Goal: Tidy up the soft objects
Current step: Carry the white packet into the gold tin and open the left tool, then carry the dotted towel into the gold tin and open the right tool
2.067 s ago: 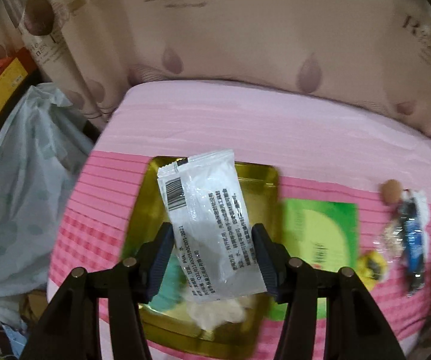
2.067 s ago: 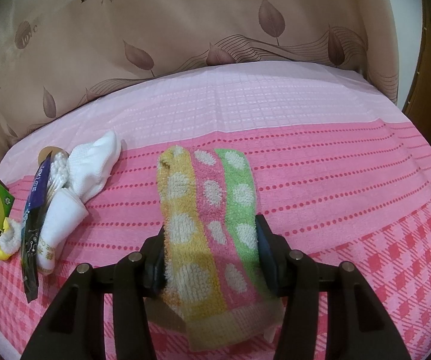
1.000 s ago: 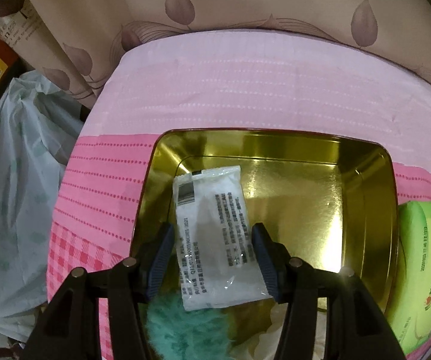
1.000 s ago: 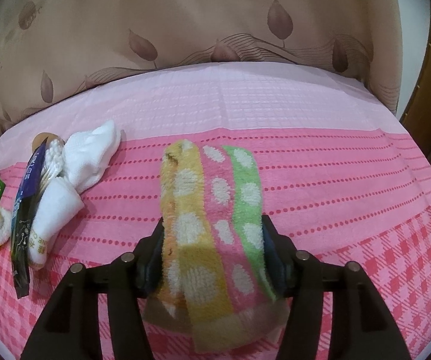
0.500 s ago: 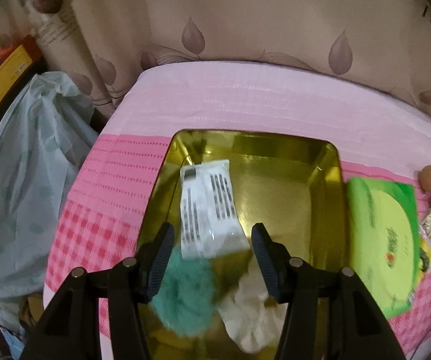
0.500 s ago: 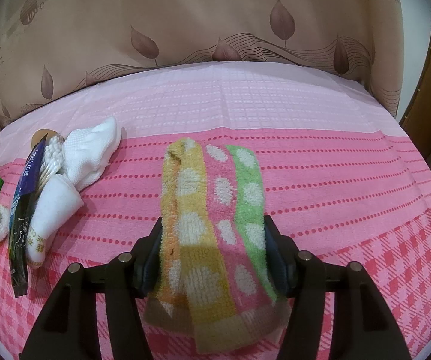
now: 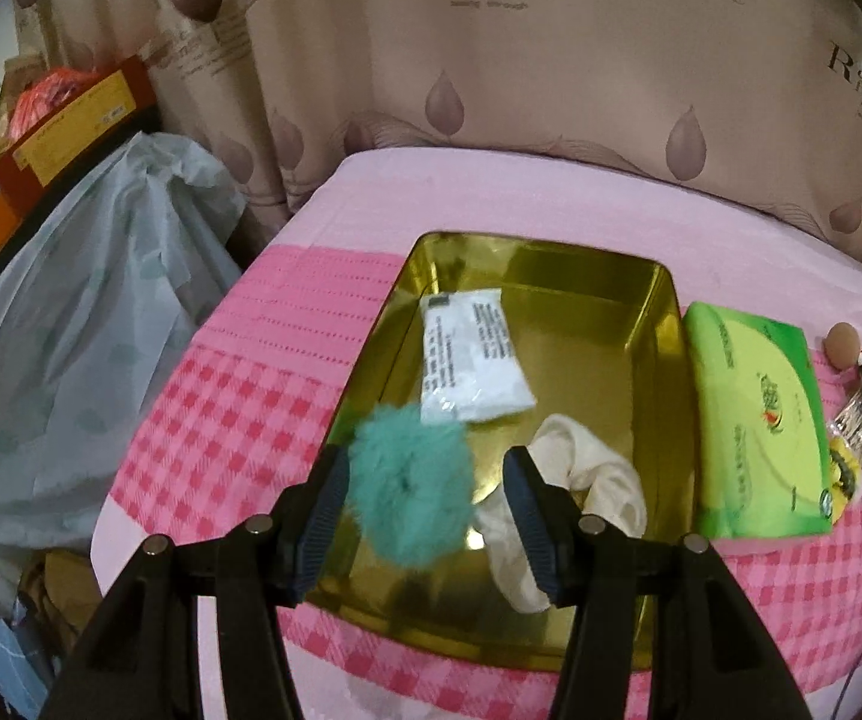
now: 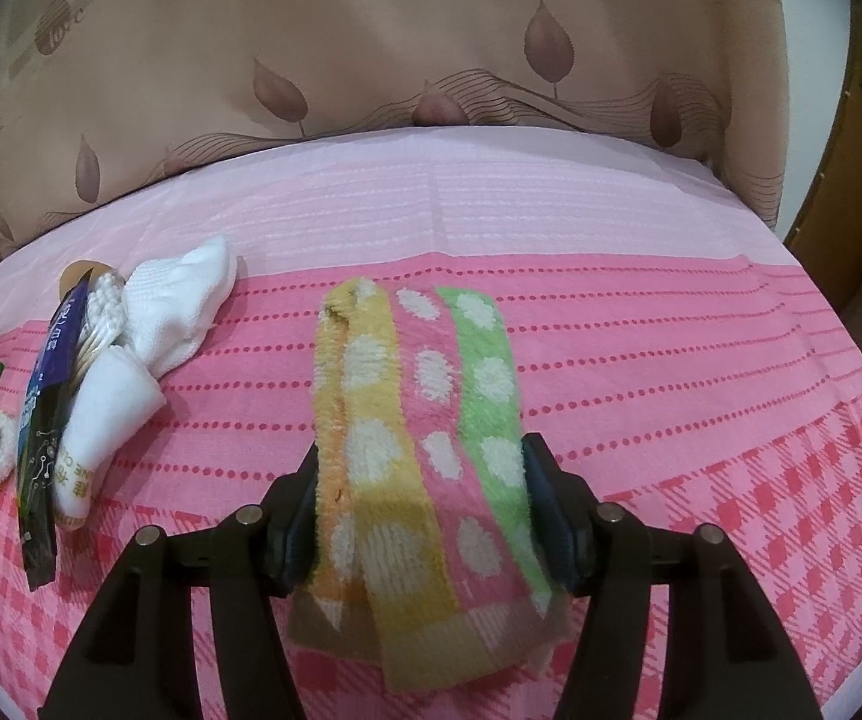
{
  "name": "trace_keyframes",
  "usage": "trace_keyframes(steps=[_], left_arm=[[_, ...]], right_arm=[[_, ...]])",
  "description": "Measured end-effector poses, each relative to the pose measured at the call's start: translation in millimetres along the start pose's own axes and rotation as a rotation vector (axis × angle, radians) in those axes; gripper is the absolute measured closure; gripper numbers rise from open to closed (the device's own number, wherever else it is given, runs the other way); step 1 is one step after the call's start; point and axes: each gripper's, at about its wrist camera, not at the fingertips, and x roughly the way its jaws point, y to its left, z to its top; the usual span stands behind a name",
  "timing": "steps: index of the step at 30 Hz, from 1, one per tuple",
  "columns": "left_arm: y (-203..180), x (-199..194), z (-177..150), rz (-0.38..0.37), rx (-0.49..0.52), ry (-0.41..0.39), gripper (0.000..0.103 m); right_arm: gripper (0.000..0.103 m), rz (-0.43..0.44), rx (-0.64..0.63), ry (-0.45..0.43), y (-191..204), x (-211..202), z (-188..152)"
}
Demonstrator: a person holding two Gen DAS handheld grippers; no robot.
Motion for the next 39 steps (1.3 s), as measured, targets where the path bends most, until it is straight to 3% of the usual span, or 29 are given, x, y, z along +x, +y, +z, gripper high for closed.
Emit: trace_keyframes(steps=[9, 18, 27, 33, 39], left_arm=[[18.8, -3.8, -20.3, 0.051, -0.054, -0.052, 0.048], [32.7, -2.7, -26.3, 0.043, -0.111, -0.07, 0.048], [41.7, -3.3, -29.9, 0.047, -0.152, -0.092, 0.048], [46.3, 2.4, -30.6, 0.051, -0.171, -0.077, 0.048], [54.2, 5.0, -32.2, 0.043, -0.208, -0.066, 0.048]], right_arm=[[0.069, -0.04, -0.001, -0.038, 0.3, -12.6, -3.7], [0.071, -0.064, 0.02, -0.032, 5.7, -25.6, -9.1], [0.071, -0.038, 0.031, -0.069, 22.0, -50.5, 6.0], [0.071, 0.067, -0.057, -0.121, 77.6, -77.4, 28.6], [0.071, 0.24, -0.213, -0.113, 172.4, -93.4, 37.8]])
